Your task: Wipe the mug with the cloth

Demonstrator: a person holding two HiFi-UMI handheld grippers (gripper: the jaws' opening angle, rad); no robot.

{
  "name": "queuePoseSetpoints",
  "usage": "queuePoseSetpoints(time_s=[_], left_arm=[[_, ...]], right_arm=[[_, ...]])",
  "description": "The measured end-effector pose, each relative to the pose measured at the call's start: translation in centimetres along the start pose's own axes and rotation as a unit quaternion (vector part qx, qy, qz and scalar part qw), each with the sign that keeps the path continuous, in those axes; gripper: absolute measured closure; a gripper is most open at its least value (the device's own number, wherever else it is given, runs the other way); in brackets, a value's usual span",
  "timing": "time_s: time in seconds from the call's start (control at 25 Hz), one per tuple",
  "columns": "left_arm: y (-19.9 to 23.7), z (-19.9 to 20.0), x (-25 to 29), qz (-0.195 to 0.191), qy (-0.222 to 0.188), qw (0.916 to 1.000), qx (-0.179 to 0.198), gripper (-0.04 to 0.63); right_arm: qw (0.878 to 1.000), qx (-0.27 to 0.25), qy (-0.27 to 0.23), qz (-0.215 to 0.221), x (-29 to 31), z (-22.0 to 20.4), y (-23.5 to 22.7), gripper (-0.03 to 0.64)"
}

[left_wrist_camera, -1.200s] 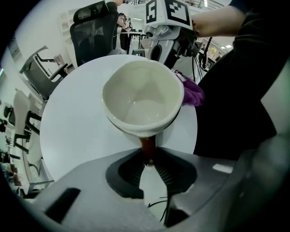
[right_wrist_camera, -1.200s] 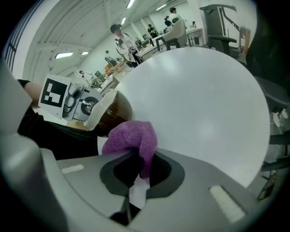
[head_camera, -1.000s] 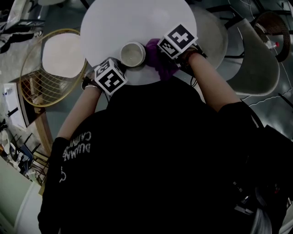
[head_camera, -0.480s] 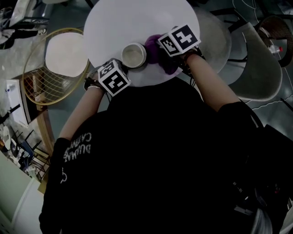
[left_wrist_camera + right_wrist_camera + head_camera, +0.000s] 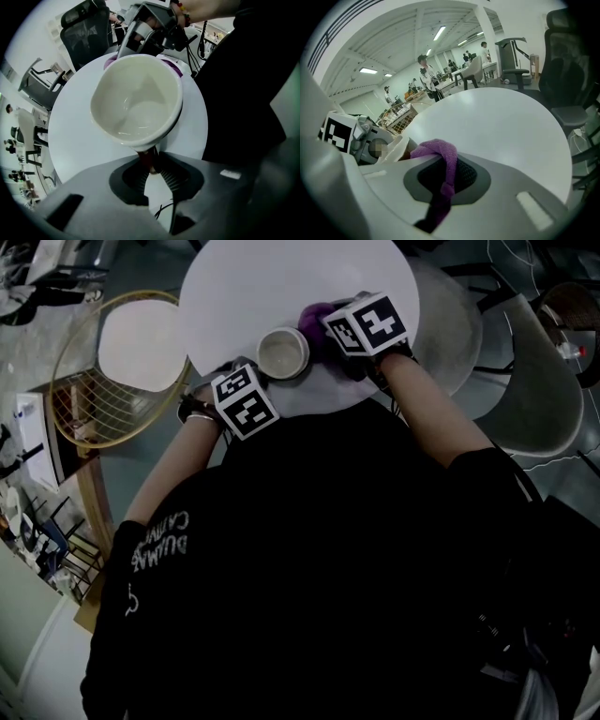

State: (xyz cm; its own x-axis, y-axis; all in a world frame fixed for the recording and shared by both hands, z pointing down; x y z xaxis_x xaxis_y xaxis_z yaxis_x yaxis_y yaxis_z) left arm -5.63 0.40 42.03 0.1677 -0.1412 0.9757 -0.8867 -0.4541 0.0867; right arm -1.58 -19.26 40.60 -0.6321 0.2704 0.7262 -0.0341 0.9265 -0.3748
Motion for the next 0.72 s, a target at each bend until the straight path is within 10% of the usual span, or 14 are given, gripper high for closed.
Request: queuePoseSetpoints(time_s=[0.72], left_arm=[[0.5, 0.2, -0.6, 0.028, 0.015, 0.9976, 0.061, 0.528]], right_arm=[[0.999, -0.048, -0.011, 0.000, 1.6, 1.5, 0.4, 0.601]])
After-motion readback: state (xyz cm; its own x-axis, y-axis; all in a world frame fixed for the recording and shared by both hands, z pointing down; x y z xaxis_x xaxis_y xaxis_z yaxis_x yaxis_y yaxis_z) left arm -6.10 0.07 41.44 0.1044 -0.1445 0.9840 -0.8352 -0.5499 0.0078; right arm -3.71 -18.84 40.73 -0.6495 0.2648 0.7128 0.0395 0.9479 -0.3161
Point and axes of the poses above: the fingertips, and each gripper's own axes: x forward along the fingers, y to its left, z out of its top, the point moved 9 cm from there along -x, backward along the fingers, and after that the axes turned 5 degrees about -y, right-handed, at the moved point
